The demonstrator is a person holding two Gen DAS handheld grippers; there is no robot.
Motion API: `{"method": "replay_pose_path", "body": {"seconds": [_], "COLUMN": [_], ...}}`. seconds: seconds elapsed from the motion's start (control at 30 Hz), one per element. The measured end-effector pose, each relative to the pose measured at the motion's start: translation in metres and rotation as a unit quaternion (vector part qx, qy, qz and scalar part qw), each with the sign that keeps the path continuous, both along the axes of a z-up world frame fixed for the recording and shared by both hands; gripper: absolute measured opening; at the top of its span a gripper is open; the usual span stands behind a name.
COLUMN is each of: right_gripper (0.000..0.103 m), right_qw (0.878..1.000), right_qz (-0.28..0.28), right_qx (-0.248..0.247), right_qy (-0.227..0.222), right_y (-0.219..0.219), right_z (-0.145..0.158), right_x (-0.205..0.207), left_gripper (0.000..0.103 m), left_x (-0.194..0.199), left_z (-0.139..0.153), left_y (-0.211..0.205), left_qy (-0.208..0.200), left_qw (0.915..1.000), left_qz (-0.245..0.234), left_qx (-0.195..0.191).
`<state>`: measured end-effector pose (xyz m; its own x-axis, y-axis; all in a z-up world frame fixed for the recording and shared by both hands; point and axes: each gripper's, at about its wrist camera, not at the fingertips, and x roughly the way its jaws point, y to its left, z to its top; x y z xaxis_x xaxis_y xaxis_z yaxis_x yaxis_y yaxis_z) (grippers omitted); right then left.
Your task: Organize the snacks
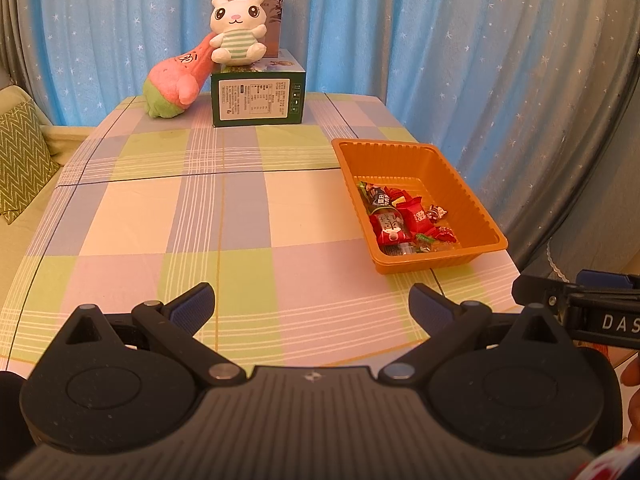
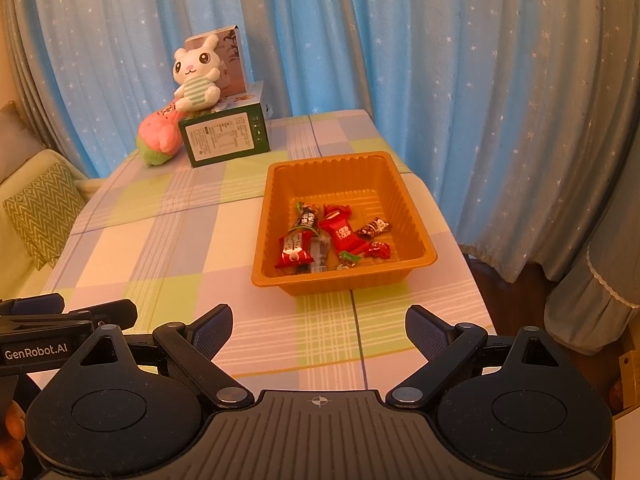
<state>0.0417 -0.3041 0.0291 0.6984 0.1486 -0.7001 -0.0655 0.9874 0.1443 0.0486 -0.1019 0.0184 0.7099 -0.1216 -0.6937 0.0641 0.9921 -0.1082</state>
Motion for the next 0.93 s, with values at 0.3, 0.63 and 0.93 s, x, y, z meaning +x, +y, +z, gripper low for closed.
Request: {"method": "replay_pose_path", "body": {"seconds": [0.3,0.63,0.93], "right_gripper": [0.093,0.093,0.093], "right_qw": [1.000,1.000,1.000], "right_qz": [0.000,0.000,0.000], "right_qx": [0.000,0.001,0.002], "right_qy": [0.000,0.001,0.001], "right_y": [-0.0003,-0.0010,-0.0012], "right_z": [-0.0005,-0.0012,-0.0033], "right_x": [-0.0001,-0.0002,-0.0015], "left_gripper": [0.103,0.103,0.103], "left_x": [-0.0002,-0.0004,-0.0010], "left_z": [-0.0002,-0.0037,-0.0074], "left_y": [-0.0006,-0.0032,-0.0041], "left_qy": [0.000,0.002,0.000], "left_qw": [1.0000,1.0000,1.0000], "left_qz": [0.000,-0.001,0.000], "left_qx": [0.000,0.001,-0.005]}}
